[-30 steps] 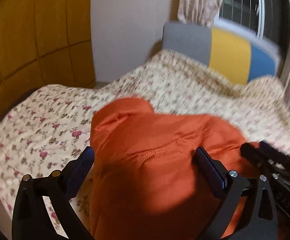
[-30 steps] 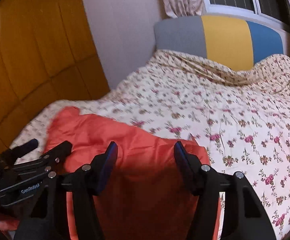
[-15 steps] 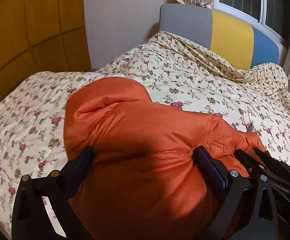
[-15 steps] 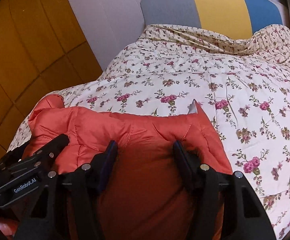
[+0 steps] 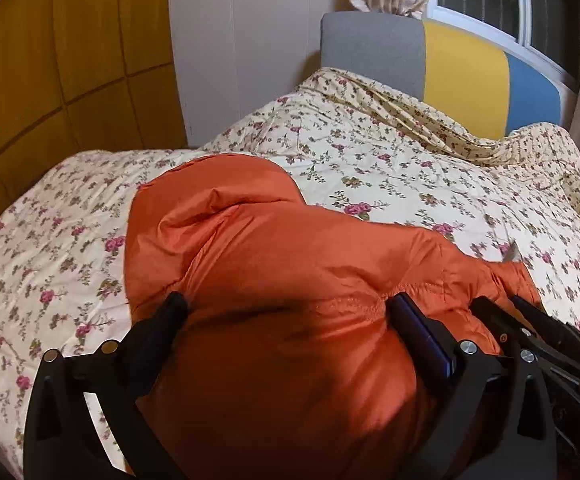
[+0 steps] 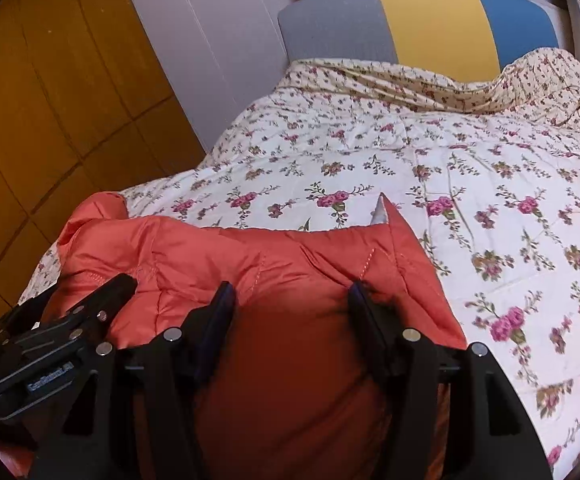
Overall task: Fold large clothes
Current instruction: 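Lay the jacket flat on the bed and open both grippers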
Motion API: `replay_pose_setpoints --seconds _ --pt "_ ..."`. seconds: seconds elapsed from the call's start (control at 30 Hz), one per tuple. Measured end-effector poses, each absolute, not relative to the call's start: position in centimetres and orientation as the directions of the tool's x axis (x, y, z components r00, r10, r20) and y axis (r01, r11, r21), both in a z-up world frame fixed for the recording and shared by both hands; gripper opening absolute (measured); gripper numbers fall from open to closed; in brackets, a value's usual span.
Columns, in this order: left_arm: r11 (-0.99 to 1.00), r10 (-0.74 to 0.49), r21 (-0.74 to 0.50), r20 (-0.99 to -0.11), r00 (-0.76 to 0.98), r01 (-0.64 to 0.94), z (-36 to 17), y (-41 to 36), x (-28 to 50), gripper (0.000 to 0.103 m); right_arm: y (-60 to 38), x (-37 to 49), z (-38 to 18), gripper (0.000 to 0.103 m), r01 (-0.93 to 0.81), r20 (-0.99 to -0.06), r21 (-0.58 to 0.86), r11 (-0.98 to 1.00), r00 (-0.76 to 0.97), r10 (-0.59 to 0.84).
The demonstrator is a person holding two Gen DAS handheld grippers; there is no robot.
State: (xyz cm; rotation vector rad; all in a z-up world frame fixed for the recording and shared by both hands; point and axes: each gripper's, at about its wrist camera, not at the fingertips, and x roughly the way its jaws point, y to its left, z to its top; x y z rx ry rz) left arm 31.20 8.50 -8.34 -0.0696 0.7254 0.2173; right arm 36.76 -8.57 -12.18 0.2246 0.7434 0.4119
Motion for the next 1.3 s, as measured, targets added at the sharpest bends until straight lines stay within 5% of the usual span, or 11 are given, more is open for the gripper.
replay_pose_setpoints --seconds 0.23,0.47,0.67,1.07,1.3 --pt "0.994 0.078 -0.021 -0.587 0.806 -0.111 -6.9 6.8 23.2 0.1 -10.7 31.6 -10.9 0.064 -0.287 -0.556 0.308 0.907 0.719 0.417" --pt "0.989 0.125 0.125 -0.479 0.869 -0.074 -9.5 4.0 19.3 0.1 -10.7 30.2 -12.5 0.066 -0.281 -0.564 0.253 0.926 0.735 0.377" --pt "0.99 0.117 0.125 -0.508 0.853 -0.062 -9.6 4.1 20.0 0.1 -10.8 30.2 -12.2 0.071 -0.263 -0.595 0.24 0.934 0.721 0.356" --pt "0.994 0.048 -0.05 -0.567 0.823 -0.093 -6.5 5.9 12.4 0.1 -12.3 20.8 -7.2 0.101 -0.266 -0.601 0.231 0.936 0.718 0.352" --pt "0.986 0.017 -0.129 -0.56 0.828 -0.107 -5.2 6.5 8.1 0.1 -11.7 15.9 -6.2 0.101 -0.286 -0.614 0.161 0.945 0.72 0.322"
